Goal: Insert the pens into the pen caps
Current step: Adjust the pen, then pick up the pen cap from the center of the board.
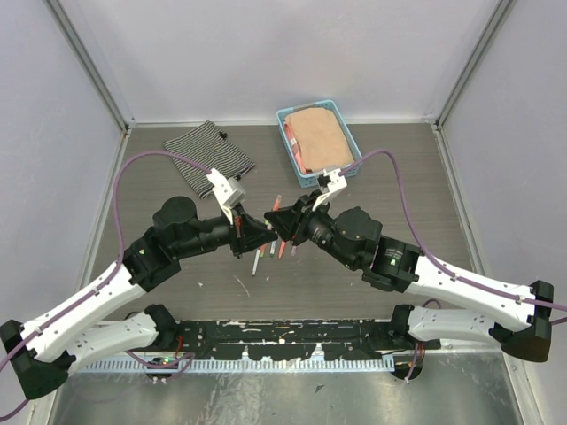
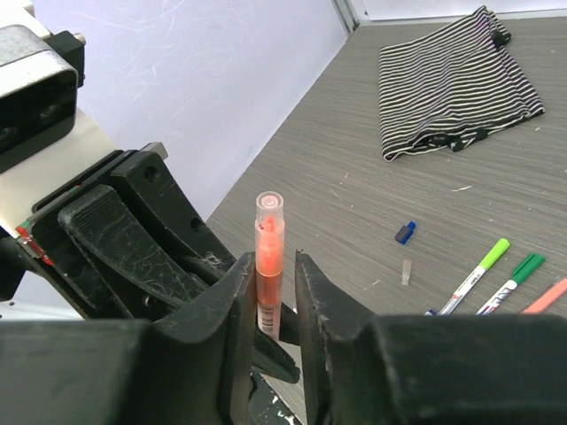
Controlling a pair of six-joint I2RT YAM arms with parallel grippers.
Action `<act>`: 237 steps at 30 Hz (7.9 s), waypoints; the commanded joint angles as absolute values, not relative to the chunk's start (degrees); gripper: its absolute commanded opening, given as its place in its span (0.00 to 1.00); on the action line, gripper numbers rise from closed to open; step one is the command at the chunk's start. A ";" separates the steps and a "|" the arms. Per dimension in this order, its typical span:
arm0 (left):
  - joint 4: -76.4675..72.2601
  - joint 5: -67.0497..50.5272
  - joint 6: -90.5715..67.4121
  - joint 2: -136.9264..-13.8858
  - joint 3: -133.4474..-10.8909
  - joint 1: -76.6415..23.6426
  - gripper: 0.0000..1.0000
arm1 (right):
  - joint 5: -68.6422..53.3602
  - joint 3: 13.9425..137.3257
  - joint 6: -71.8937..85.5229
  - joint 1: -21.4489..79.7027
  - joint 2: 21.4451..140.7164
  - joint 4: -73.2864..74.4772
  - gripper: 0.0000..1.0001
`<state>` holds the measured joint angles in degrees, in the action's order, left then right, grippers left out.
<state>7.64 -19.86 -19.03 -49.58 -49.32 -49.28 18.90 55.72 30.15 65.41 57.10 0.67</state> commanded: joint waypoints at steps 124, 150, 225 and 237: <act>29.31 -11.02 -23.02 -74.08 -72.63 -44.47 0.00 | 10.63 52.07 -91.75 75.48 53.52 24.78 0.51; 41.63 -1.45 -14.65 -56.87 -63.39 -31.71 0.00 | 32.95 51.40 9.65 75.44 61.94 -1.90 0.63; 44.96 7.64 -13.19 -35.66 -53.46 -28.32 0.00 | 13.00 97.74 19.95 58.64 126.85 27.34 0.23; 44.87 8.09 -13.32 -35.17 -53.81 -28.34 0.00 | 6.75 87.01 15.44 58.08 109.61 23.60 0.20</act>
